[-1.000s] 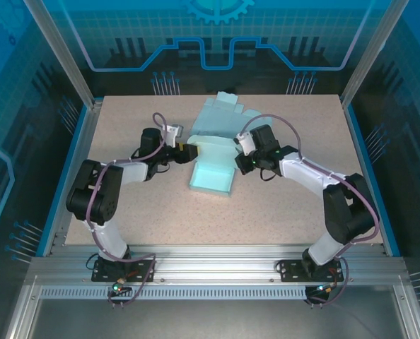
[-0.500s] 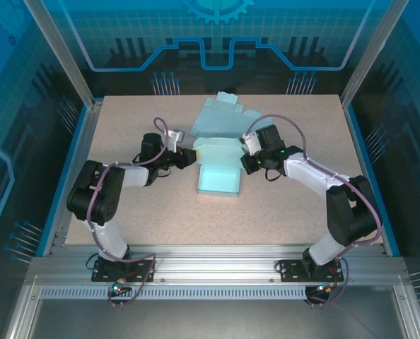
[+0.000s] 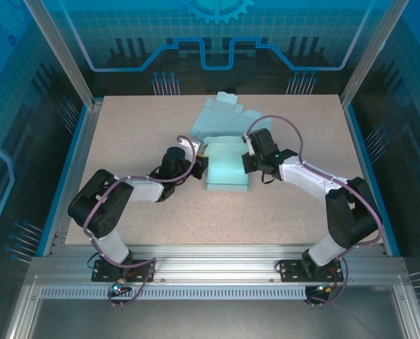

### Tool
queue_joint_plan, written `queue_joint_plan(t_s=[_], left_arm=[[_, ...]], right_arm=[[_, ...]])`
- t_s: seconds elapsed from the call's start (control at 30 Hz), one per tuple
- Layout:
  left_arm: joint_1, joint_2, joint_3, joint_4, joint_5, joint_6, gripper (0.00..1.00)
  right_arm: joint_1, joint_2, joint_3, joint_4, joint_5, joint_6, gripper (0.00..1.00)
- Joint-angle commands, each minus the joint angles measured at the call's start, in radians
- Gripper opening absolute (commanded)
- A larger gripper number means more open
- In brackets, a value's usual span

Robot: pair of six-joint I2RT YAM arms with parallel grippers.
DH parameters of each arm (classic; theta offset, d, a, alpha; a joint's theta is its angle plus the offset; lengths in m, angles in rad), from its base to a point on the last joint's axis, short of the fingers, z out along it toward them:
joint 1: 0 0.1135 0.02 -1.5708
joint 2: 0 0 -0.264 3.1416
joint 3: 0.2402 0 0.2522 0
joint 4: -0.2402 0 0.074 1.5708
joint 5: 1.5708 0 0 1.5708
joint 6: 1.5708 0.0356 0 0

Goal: Fold the paper box

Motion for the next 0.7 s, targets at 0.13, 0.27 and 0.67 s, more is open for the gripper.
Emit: queue_joint_plan(t_s=[0.13,0.27,0.67], left_arm=[[-0.142,-0.028,0.065,0.055,-0.199,0.052,0.08],[-0.180,-0.016,0.085,0.079,-0.269,0.092,0.06],[-0.205,0.066,0.160,0.089,-0.300,0.124,0.05]], right_arm=[[0.102,-0.003,-0.031,0.170,0.069,0.039,0.00],[0.137,-0.013,-0.068,0.282,0.105,0.017,0.00],[0.137,0.091,-0.070,0.494,0.109,0.022,0.00]])
